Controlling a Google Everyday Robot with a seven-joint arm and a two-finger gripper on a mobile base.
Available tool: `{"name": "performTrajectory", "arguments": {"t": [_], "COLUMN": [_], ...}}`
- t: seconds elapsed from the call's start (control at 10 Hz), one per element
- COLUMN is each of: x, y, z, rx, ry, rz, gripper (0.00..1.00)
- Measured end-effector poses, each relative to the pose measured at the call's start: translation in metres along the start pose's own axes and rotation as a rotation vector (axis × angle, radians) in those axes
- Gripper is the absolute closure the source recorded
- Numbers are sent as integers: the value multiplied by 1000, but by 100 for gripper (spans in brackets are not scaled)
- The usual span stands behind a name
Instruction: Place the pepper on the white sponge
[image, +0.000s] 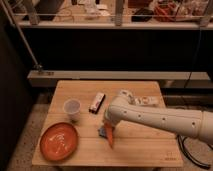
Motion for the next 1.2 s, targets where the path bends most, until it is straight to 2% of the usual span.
{"name": "performTrajectory", "arguments": {"t": [0.9, 1.0, 1.2], "x": [-1, -1, -1], "y": [-3, -3, -3], "z": [3, 3, 3], "rx": [9, 10, 12], "ry": [0, -1, 0], "rz": [-36, -40, -47], "gripper": [66, 65, 52]}}
